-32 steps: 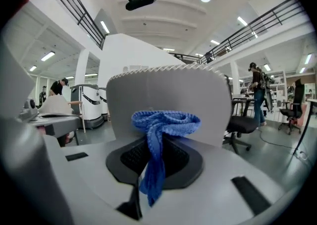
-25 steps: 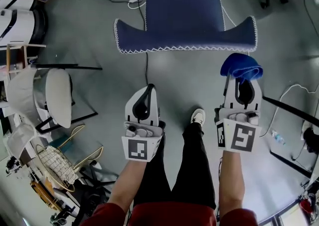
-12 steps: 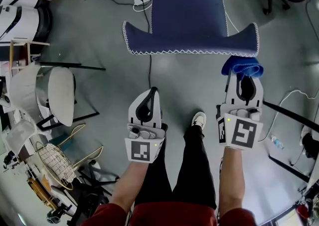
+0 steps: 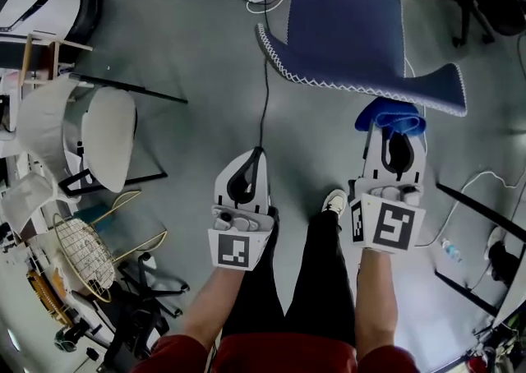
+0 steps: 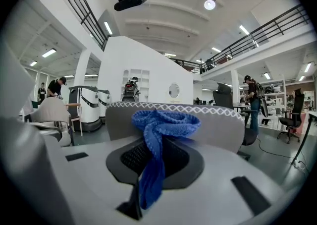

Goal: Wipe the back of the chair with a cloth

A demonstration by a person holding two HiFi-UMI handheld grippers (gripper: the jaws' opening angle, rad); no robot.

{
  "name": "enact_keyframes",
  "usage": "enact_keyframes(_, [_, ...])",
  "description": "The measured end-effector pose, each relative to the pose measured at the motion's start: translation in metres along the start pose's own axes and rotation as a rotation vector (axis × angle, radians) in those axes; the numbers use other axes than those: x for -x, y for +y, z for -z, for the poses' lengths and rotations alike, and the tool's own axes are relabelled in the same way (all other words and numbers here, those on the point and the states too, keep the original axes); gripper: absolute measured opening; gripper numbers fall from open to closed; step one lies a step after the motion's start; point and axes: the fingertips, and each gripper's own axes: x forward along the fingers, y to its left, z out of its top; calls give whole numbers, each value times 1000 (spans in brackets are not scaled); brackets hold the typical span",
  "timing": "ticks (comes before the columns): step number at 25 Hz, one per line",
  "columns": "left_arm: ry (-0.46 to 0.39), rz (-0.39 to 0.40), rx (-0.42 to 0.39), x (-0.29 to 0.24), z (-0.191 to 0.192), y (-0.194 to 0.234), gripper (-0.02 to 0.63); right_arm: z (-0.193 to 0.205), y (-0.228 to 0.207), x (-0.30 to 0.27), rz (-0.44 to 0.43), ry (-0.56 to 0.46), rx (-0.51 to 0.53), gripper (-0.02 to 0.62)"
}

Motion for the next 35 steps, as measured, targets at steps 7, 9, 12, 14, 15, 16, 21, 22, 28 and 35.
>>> enact_keyframes(7, [6, -38, -22, 23, -6, 45, 14, -11, 64, -17, -59, 7, -1, 61])
enact_keyframes(9, [5, -55, -22, 28, -8, 57, 14, -15, 86, -26, -93, 7, 12, 61])
enact_keyframes(12, [15, -69, -11, 36, -10, 73, 14, -16, 113, -40, -118, 20, 6, 61])
enact_keyframes(14, [26, -71, -10, 41, -13, 80, 12, -15, 120, -46, -110, 27, -14, 61])
enact_keyframes(15, [31, -69, -11, 43, -15, 82, 14, -14, 121, -47, -104, 31, -28, 61])
enact_keyframes(16, [35, -66, -12, 45, -19, 84, 14, -13, 121, -47, -101, 38, -38, 61])
enact_keyframes(21, [57, -32, -24, 51, -41, 82, 14, -12, 124, -46, -91, 84, -44, 61])
enact_keyframes(22, [71, -27, -22, 53, -45, 81, 14, -11, 125, -44, -93, 100, -50, 61])
enact_keyframes(28, [171, -44, 111, 53, -79, 70, 14, -24, 123, -9, -124, 176, -81, 61])
enact_keyframes(35, [141, 8, 118, 46, -158, 65, 14, -99, 104, 59, -129, 150, -113, 60])
